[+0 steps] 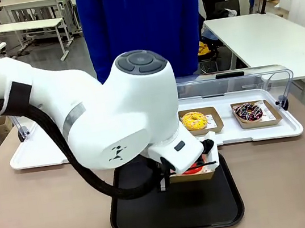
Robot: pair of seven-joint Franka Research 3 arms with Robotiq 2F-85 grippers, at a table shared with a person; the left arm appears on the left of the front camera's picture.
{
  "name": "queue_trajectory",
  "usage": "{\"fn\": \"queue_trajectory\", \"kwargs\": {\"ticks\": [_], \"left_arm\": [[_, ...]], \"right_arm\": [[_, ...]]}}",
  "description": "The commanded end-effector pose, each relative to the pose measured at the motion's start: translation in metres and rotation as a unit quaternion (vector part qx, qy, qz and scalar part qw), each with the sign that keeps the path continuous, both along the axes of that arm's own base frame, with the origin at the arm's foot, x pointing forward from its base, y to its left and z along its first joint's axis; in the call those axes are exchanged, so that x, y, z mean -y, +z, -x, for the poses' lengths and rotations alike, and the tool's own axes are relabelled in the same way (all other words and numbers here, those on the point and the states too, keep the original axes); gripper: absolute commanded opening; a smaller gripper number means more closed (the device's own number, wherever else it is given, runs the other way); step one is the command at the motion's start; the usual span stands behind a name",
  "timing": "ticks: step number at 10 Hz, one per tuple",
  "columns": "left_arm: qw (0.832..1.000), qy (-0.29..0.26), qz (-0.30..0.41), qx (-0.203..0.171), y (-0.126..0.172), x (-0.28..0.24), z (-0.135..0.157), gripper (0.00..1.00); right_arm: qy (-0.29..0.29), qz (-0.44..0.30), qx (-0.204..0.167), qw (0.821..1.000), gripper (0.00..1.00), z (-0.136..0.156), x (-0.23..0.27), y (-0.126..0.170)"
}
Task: Move the first donut from the left to the tray.
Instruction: Pick up the Paper togo box containing the Donut indicated by the person and place it on the Handle tray.
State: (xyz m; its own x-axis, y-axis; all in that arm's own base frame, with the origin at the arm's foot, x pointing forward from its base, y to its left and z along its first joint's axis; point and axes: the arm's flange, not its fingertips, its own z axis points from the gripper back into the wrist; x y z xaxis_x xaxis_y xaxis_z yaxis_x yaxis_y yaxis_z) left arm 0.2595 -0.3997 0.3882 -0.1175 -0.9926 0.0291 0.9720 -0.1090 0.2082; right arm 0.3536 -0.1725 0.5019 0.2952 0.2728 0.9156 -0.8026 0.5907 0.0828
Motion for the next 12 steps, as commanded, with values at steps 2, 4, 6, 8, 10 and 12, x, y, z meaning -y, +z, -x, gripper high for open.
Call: {"fn": "queue_trajectory", "kwargs": {"ticks": [2,4,6,8,10,12], "left_arm": [[1.0,0.015,0.002,0.01,-0.019,-0.017,0.011,0.02],[1.0,0.017,0.003,0.013,-0.033,-0.019,0.015,0.02],[1.0,0.016,-0.005,0.009,-0.049,-0.017,0.01,0.02],[1.0,0.01,-0.004,0.002,-0.061,-0.015,0.001,0.02],[1.0,0.01,-0.006,-0.01,-0.068,-0.014,-0.002,0.02],[1.0,0.005,-0.001,-0.029,-0.074,-0.01,-0.008,0.02]], "right_arm": [[0.003,-0.006,0.019,1.0,1.0,-0.003,0.0,-0.001],[0.003,-0.006,0.019,1.0,1.0,-0.003,0.0,-0.001],[0.003,-0.006,0.019,1.0,1.0,-0.003,0.0,-0.001],[0.003,-0.006,0.019,1.0,1.0,-0.003,0.0,-0.001],[0.003,-0.006,0.019,1.0,1.0,-0.003,0.0,-0.001],[0.003,-0.006,0.019,1.0,1.0,-0.003,0.0,-0.001]]}}
